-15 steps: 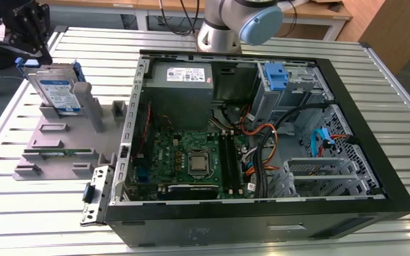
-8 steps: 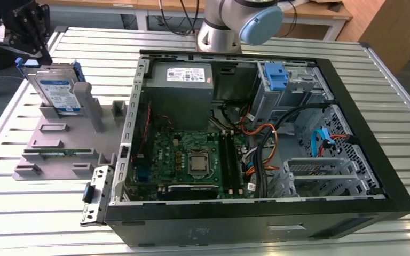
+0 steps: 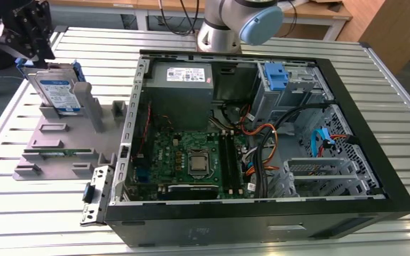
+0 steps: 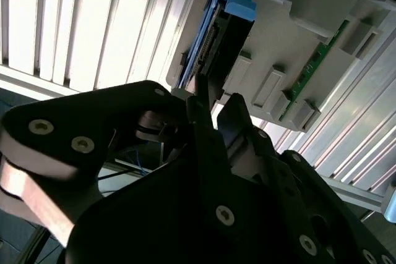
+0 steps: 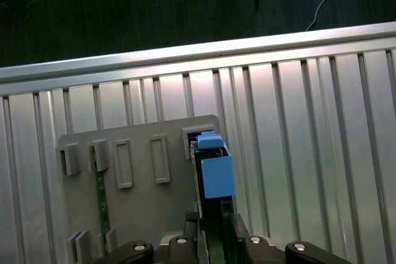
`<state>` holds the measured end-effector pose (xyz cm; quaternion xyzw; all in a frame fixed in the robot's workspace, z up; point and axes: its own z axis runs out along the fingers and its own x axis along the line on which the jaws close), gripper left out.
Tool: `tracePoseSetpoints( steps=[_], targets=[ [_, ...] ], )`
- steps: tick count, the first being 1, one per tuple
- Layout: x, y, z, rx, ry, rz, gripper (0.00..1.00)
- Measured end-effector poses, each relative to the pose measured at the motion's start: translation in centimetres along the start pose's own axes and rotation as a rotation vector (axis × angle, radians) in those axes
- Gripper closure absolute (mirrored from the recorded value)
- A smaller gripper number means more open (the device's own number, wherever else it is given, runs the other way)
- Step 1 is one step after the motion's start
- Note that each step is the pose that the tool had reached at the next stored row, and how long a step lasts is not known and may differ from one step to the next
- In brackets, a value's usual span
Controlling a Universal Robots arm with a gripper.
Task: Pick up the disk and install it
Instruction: 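Pick up the disk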
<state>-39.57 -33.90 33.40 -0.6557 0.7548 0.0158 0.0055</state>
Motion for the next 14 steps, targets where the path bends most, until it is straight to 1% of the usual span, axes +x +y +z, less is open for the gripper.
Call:
tracePoseSetpoints(
  steps=[1,2,3,5,6,7,8,9,12,14],
  targets=[
    [0.0,0.0,0.0,0.0,0.0001,0.0,0.65],
    [0.0,0.0,0.0,0.0001,0.0001,0.0,0.59],
    [0.0,0.0,0.0,0.0001,0.0001,0.0,0.59],
    [0.0,0.0,0.0,0.0,0.0002,0.0,0.47],
    [0.0,0.0,0.0,0.0,0.0002,0.0,0.47],
    [0.0,0.0,0.0,0.0,0.0003,0.0,0.42],
    [0.0,0.0,0.0,0.0,0.0003,0.0,0.42],
    [0.0,0.0,0.0,0.0001,0.0003,0.0,0.35],
    [0.0,-0.01,0.06,0.0001,0.0004,-0.004,0.35],
    [0.0,0.0,0.15,-0.0006,0.0008,-0.023,0.35]
  ],
)
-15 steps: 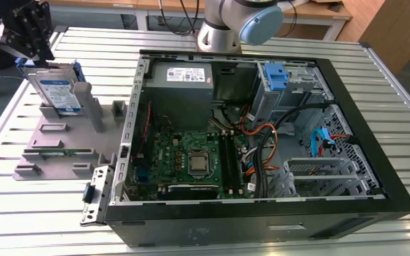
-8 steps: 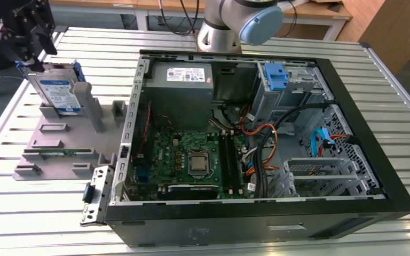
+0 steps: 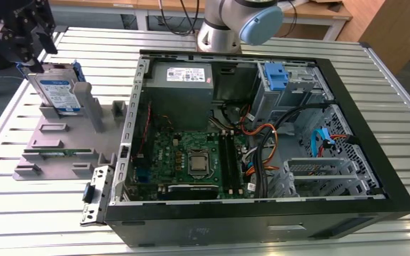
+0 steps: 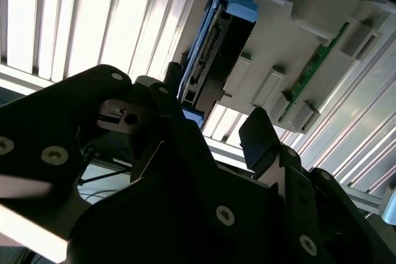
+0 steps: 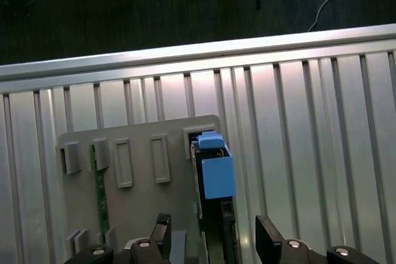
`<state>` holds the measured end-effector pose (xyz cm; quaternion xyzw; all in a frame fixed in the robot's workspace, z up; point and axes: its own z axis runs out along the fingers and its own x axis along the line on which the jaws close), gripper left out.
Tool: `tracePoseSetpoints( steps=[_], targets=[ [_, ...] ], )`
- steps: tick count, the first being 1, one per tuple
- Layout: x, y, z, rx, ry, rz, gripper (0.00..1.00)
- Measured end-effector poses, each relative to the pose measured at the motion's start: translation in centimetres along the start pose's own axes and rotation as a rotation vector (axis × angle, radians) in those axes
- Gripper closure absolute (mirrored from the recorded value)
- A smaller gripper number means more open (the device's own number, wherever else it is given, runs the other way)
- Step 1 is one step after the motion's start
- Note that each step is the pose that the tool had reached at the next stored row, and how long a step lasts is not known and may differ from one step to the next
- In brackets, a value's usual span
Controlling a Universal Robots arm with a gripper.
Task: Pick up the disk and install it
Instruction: 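Pick up the disk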
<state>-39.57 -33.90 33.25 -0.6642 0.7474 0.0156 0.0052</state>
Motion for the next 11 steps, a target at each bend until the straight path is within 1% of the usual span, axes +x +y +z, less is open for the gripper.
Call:
tracePoseSetpoints(
  steps=[5,11],
  targets=[
    [0.01,0.0,0.39,-0.0014,0.0008,-0.054,0.35],
    [0.04,0.03,1.48,-0.0032,0.0018,-0.115,0.35]
  ],
)
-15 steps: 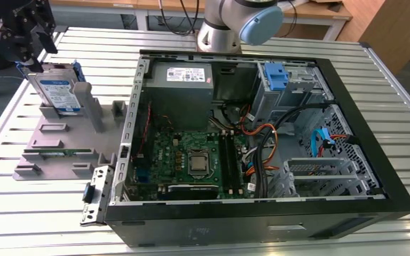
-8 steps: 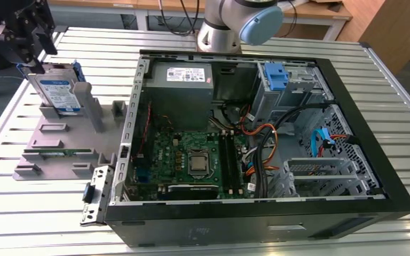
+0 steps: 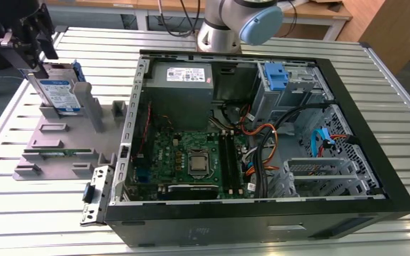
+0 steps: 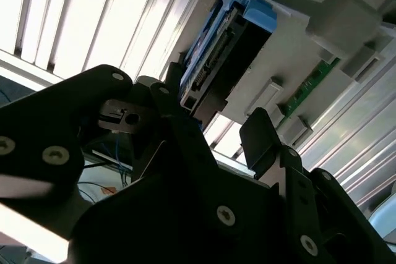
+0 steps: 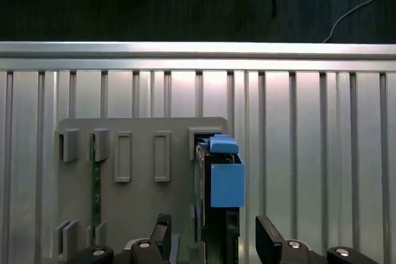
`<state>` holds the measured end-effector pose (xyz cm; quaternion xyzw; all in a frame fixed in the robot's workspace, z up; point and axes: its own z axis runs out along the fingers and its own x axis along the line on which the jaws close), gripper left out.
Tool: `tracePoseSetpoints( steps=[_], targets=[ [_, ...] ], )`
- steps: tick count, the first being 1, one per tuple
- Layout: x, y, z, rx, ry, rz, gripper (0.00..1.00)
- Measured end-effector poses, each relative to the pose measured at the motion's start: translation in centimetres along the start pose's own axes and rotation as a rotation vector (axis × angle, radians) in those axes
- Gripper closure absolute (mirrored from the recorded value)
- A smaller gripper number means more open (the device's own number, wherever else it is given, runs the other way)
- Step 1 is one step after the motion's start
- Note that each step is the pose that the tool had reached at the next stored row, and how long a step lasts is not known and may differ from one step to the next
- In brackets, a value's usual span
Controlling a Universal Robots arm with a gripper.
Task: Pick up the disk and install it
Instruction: 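Pick up the disk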
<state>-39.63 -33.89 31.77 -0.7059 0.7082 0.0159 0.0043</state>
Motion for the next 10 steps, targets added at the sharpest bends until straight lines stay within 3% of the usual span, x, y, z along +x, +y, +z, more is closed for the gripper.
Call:
tracePoseSetpoints(
  steps=[6,10],
  targets=[
    [0.04,0.05,1.22,-0.0017,0.001,-0.063,0.35],
    [0.05,0.05,1.58,-0.0022,0.0013,-0.072,0.35]
  ],
)
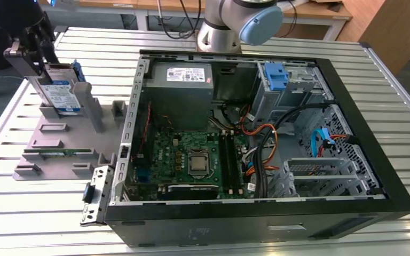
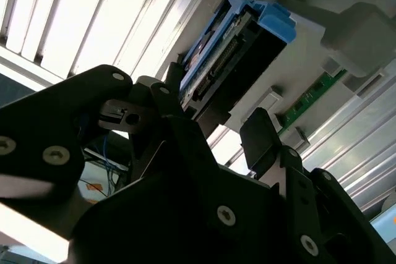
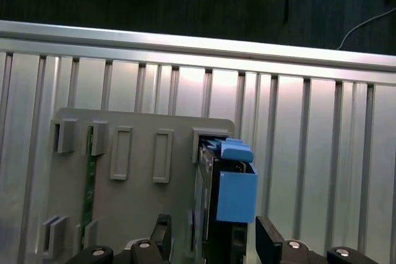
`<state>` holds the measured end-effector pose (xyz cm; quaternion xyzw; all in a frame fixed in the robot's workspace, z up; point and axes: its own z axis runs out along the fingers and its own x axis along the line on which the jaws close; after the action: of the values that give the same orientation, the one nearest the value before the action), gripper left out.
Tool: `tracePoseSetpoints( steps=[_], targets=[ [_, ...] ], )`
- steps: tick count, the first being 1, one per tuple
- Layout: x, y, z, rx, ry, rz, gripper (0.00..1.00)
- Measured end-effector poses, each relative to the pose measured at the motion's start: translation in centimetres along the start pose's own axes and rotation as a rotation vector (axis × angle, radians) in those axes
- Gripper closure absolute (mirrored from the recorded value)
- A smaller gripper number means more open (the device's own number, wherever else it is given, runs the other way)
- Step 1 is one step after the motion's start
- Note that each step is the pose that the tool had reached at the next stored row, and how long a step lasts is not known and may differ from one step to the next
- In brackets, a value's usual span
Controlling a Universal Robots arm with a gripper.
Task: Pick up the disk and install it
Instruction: 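Pick up the disk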
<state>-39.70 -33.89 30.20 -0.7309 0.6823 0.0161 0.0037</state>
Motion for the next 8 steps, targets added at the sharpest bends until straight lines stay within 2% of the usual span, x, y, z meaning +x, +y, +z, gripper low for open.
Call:
tracePoseSetpoints(
  steps=[3,8],
  targets=[
    [0.0,-0.08,0.16,0.0001,-0.0001,0.0,0.35],
    [0.01,-0.08,0.08,0.0001,-0.0002,0.0,0.35]
  ],
)
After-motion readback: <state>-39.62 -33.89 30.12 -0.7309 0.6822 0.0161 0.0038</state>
